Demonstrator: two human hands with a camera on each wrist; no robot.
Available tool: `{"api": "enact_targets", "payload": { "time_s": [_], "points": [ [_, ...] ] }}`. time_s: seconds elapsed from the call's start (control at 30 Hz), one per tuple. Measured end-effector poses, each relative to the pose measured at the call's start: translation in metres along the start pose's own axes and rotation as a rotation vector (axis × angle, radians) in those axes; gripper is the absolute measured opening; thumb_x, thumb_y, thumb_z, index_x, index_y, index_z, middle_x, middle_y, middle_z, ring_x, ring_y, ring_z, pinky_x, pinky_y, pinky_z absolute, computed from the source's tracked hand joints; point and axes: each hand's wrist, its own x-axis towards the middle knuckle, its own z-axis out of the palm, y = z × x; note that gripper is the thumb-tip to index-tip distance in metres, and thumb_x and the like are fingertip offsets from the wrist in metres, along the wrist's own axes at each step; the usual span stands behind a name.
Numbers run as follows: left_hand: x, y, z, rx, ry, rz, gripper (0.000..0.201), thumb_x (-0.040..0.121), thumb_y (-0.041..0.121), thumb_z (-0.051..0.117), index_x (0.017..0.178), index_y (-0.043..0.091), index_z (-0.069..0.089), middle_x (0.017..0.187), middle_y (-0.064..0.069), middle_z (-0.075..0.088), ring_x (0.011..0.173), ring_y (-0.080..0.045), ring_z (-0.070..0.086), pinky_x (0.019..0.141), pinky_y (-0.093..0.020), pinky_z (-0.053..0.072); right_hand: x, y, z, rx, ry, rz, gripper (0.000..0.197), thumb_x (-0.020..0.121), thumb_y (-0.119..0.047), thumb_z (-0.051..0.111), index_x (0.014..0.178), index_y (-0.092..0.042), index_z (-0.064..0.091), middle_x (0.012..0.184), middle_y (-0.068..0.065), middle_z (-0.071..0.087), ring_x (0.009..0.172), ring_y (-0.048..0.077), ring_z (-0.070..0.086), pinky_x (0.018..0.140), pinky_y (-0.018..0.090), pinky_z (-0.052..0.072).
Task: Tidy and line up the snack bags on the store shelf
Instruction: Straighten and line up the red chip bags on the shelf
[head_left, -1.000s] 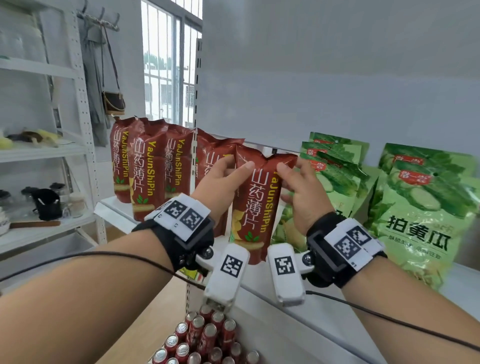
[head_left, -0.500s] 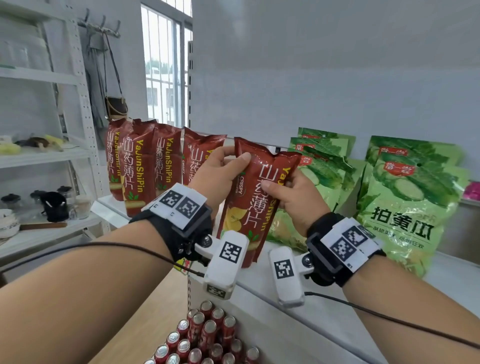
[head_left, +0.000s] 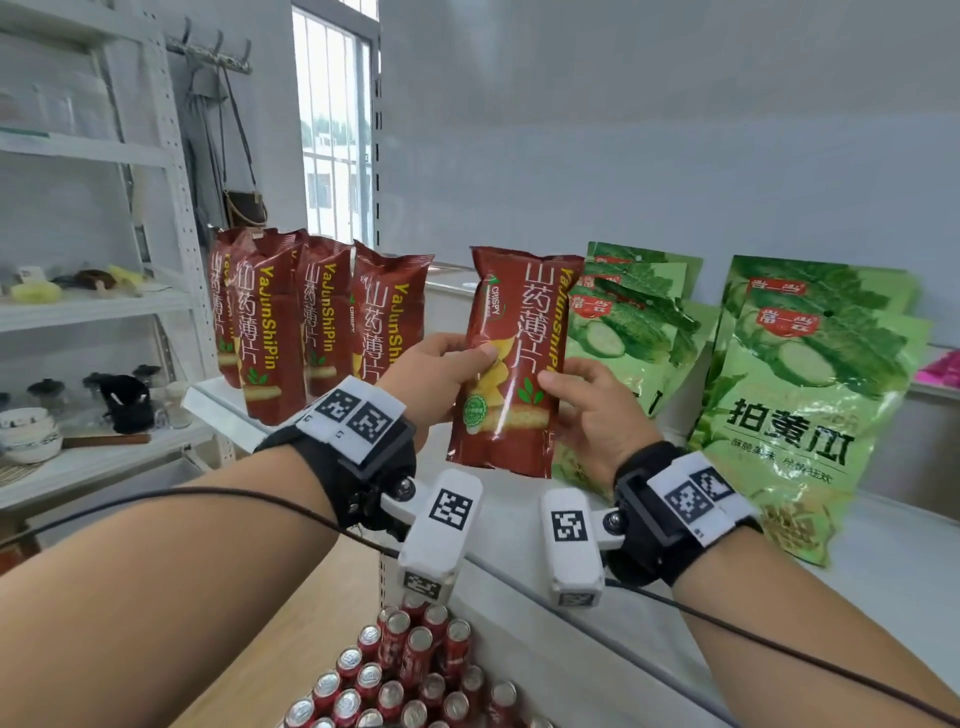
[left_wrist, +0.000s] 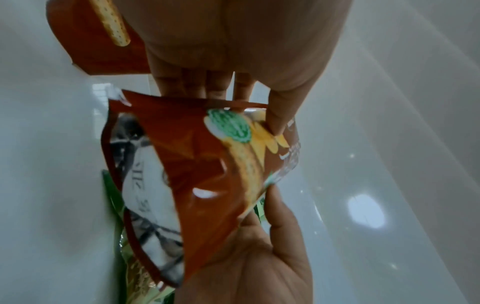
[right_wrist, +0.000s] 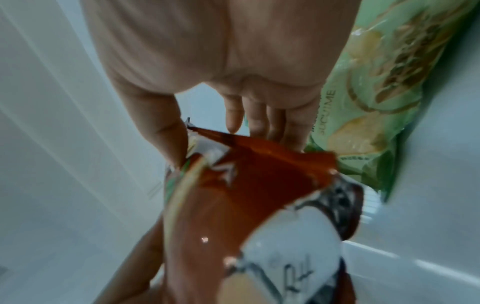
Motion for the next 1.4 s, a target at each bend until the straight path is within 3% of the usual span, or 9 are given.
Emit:
{"api": "enact_targets", "payload": {
  "time_s": [0.13, 0.3, 0.47, 0.67, 0.87, 0.97, 1.13, 1.27, 1.4],
  "points": [
    [0.001, -0.007, 0.006, 0.017, -0.002, -0.047, 0.038, 0.091, 0.04, 0.059, 0.121, 0.019, 0.051, 0.106, -0.01, 0.067, 0.091, -0.026, 0.067, 0.073, -0.036, 0.058, 0.001, 0.012, -0.007, -0.06, 0.019, 0.034, 0.018, 0.084, -0.014, 0.067, 0.089, -0.013, 0.05, 0.095, 0.012, 0.067, 0.079, 0.025, 0.066, 0.069, 0.042, 0.058],
    [-0.003, -0.014, 0.008, -0.037, -0.135, -0.065, 0.031, 0.088, 0.03, 0.065, 0.116, 0.025, 0.053, 0.095, -0.005, 0.071, 0.071, -0.017, 0.07, 0.057, -0.028, 0.056, 0.004, 0.012, -0.007, 0.01, 0.096, 0.004, 0.037, 0.083, -0.029, 0.068, 0.102, 0.0, 0.054, 0.111, 0.025, 0.065, 0.099, 0.038, 0.065, 0.088, 0.057, 0.051],
    [0.003, -0.012, 0.012, -0.112, -0.02, -0.035, 0.05, 0.088, 0.033, 0.064, 0.13, 0.013, 0.046, 0.097, -0.007, 0.07, 0.067, -0.016, 0.071, 0.058, -0.029, 0.056, -0.005, 0.008, -0.005, -0.009, -0.038, -0.027, 0.064, 0.057, -0.053, 0.071, 0.108, -0.018, 0.058, 0.104, 0.009, 0.068, 0.093, 0.031, 0.067, 0.077, 0.045, 0.057],
    [0.011, -0.014, 0.021, -0.164, 0.033, -0.028, 0.063, 0.09, 0.039, 0.061, 0.139, 0.008, 0.037, 0.116, -0.018, 0.064, 0.084, -0.025, 0.07, 0.057, -0.027, 0.055, -0.015, 0.014, -0.004, -0.279, -0.126, -0.133, 0.076, 0.065, -0.003, 0.08, 0.129, -0.022, 0.044, 0.099, -0.003, 0.065, 0.083, 0.007, 0.064, 0.058, 0.017, 0.049],
    [0.013, -0.018, 0.021, -0.23, -0.015, -0.03, 0.061, 0.092, 0.041, 0.056, 0.14, 0.007, 0.038, 0.116, -0.017, 0.066, 0.087, -0.024, 0.07, 0.062, -0.029, 0.057, -0.017, 0.009, -0.007, -0.15, -0.157, -0.143, 0.078, 0.074, 0.016, 0.06, 0.132, -0.032, 0.04, 0.105, 0.002, 0.06, 0.083, 0.016, 0.062, 0.055, 0.023, 0.051],
    [0.014, -0.022, 0.017, -0.111, 0.024, 0.0, 0.052, 0.091, 0.048, 0.054, 0.127, 0.011, 0.052, 0.109, -0.011, 0.069, 0.089, -0.023, 0.069, 0.066, -0.031, 0.055, -0.017, 0.006, -0.007, -0.045, -0.179, -0.071, 0.067, 0.07, -0.008, 0.058, 0.128, -0.039, 0.044, 0.1, 0.002, 0.062, 0.079, 0.02, 0.061, 0.054, 0.027, 0.049],
    [0.013, -0.029, 0.015, 0.032, 0.084, 0.036, 0.041, 0.094, 0.042, 0.053, 0.125, 0.015, 0.052, 0.104, -0.008, 0.066, 0.086, -0.027, 0.064, 0.064, -0.029, 0.049, -0.012, 0.005, -0.008, 0.025, -0.119, -0.083, 0.034, 0.097, -0.021, 0.039, 0.116, -0.043, 0.058, 0.089, -0.008, 0.071, 0.078, 0.013, 0.064, 0.048, 0.021, 0.047],
    [0.006, -0.023, 0.018, -0.085, 0.062, -0.002, 0.023, 0.098, 0.028, 0.049, 0.114, 0.016, 0.06, 0.085, -0.004, 0.067, 0.067, -0.016, 0.065, 0.061, -0.026, 0.053, -0.011, 0.008, -0.006, -0.109, -0.081, -0.115, 0.041, 0.093, -0.013, 0.049, 0.124, -0.04, 0.046, 0.092, -0.002, 0.066, 0.077, 0.015, 0.062, 0.053, 0.024, 0.043],
    [-0.002, -0.021, 0.019, -0.109, -0.055, -0.021, 0.042, 0.092, 0.047, 0.051, 0.119, 0.016, 0.06, 0.102, -0.008, 0.07, 0.087, -0.021, 0.069, 0.075, -0.033, 0.056, -0.013, 0.011, -0.006, -0.114, -0.058, -0.107, 0.054, 0.086, -0.013, 0.063, 0.128, -0.032, 0.037, 0.092, -0.003, 0.064, 0.075, 0.012, 0.061, 0.058, 0.026, 0.041]
  ]
}}
